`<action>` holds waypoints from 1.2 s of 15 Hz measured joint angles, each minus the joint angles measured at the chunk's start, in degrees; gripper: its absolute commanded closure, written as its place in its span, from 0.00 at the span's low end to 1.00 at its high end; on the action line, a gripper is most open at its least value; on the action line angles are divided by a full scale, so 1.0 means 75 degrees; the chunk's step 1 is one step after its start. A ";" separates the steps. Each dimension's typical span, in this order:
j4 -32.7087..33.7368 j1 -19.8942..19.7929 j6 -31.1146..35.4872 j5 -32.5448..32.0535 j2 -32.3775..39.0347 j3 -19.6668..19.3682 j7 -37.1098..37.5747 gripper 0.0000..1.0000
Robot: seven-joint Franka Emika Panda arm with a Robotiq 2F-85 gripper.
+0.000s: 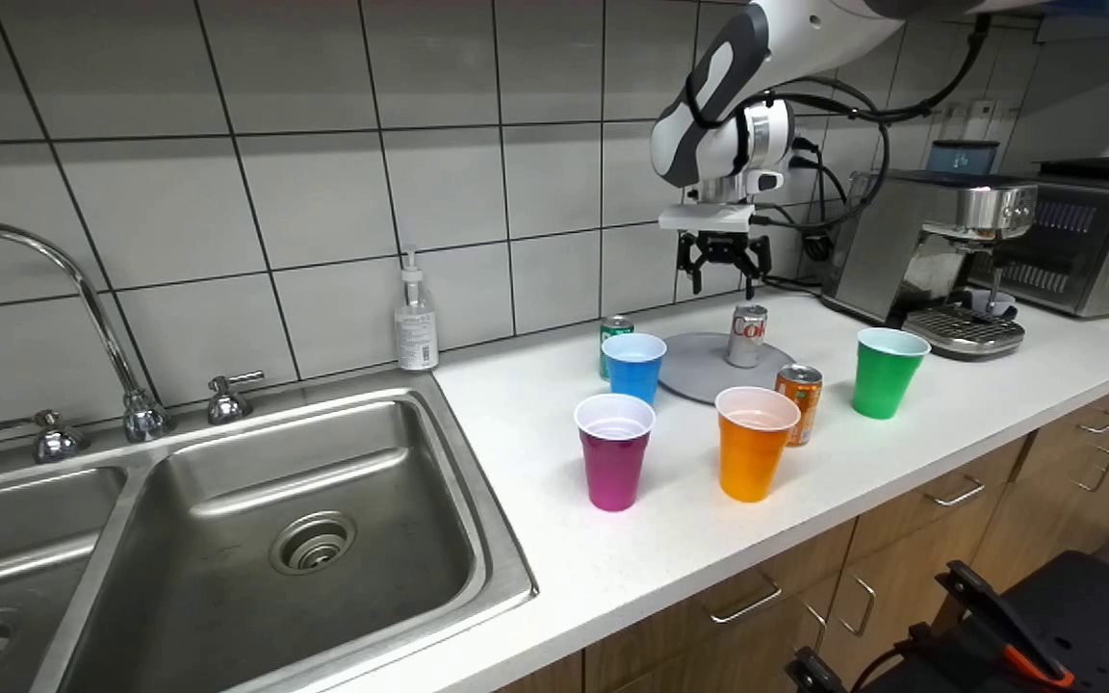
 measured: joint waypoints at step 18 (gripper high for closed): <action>0.1164 -0.0692 -0.0814 0.0552 0.0873 0.0001 0.1759 0.00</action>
